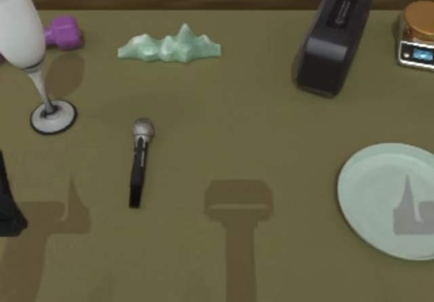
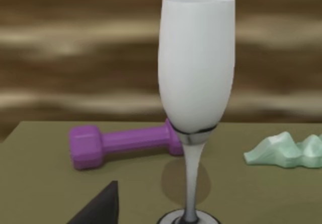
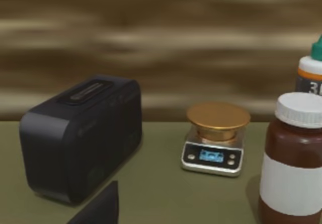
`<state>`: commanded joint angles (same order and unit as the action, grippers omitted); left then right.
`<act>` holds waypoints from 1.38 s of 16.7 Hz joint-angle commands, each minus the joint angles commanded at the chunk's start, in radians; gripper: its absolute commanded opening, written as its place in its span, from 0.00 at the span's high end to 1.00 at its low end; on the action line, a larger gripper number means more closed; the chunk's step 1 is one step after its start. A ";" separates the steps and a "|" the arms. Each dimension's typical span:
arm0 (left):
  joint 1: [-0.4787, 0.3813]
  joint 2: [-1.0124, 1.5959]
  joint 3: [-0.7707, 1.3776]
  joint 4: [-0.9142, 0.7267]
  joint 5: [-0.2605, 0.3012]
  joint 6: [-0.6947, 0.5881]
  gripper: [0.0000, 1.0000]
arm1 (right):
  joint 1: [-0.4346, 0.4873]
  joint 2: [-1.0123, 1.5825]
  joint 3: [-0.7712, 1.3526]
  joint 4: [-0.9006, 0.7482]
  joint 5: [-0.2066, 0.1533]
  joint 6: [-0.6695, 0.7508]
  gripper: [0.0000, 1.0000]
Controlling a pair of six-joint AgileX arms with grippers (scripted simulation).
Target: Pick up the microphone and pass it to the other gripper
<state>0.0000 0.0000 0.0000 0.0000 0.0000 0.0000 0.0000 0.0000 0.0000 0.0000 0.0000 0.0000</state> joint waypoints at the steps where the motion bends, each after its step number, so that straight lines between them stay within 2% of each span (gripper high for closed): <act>1: 0.000 0.000 0.000 0.000 0.000 0.000 0.00 | 0.000 0.000 0.000 0.000 0.000 0.000 0.00; 5: -0.018 0.062 0.061 -0.038 -0.001 -0.017 0.00 | 0.000 0.000 0.000 0.000 0.000 0.000 0.00; 9: -0.072 0.295 0.265 -0.165 -0.009 -0.072 0.00 | 0.000 0.000 0.000 0.000 0.000 0.000 0.00; 19: -0.275 1.372 0.956 -0.664 -0.034 -0.259 0.00 | 0.000 0.000 0.000 0.000 0.000 0.000 0.00; 23: -0.349 1.703 1.201 -0.829 -0.039 -0.323 0.00 | 0.000 0.000 0.000 0.000 0.000 0.000 0.00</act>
<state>-0.3487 1.7027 1.2013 -0.8288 -0.0391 -0.3233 0.0000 0.0000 0.0000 0.0000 0.0000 0.0000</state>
